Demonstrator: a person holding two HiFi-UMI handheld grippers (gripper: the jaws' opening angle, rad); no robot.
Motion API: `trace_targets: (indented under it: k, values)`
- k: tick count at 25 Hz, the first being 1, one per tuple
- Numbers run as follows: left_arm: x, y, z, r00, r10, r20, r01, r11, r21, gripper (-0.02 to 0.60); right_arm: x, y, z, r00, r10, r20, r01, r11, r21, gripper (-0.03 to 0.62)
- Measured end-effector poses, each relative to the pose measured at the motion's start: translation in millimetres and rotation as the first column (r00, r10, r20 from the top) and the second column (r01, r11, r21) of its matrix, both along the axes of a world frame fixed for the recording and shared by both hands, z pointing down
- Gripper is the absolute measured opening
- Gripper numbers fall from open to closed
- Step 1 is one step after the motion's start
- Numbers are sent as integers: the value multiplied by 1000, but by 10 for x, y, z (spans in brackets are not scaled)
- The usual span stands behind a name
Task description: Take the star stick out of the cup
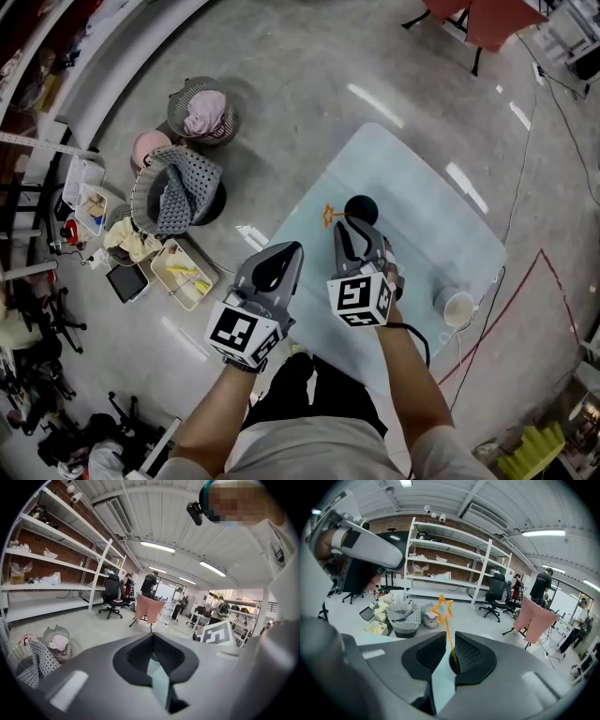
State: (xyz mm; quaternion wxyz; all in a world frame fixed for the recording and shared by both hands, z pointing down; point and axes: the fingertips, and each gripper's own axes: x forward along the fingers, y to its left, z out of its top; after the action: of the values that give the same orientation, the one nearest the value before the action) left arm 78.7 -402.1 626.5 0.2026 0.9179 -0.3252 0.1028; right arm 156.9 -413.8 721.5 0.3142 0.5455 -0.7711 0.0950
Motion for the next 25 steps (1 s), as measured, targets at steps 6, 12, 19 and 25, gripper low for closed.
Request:
trace_targets:
  k: [6,12,19,25]
  values:
    - [-45,-56,135,1000,-13,2,13,1000,-15,6,-37,-84,182,999,-9,-36,8,1000,-18,44]
    - [-85,-75,199,1000,-24,4,24,999,-22,6,-56,-125,277,997,-21,-78,20,1000,-22,43]
    - [-82,-21,194,1000,-23,10,24,999,-22,6,-16,-104,262,996,-11,-93,11,1000,-10,34]
    - [-95,18,116,1000,-18,3,18,1000,-11,6,20,-100,110,997,14,-70,-12,1000,18,28]
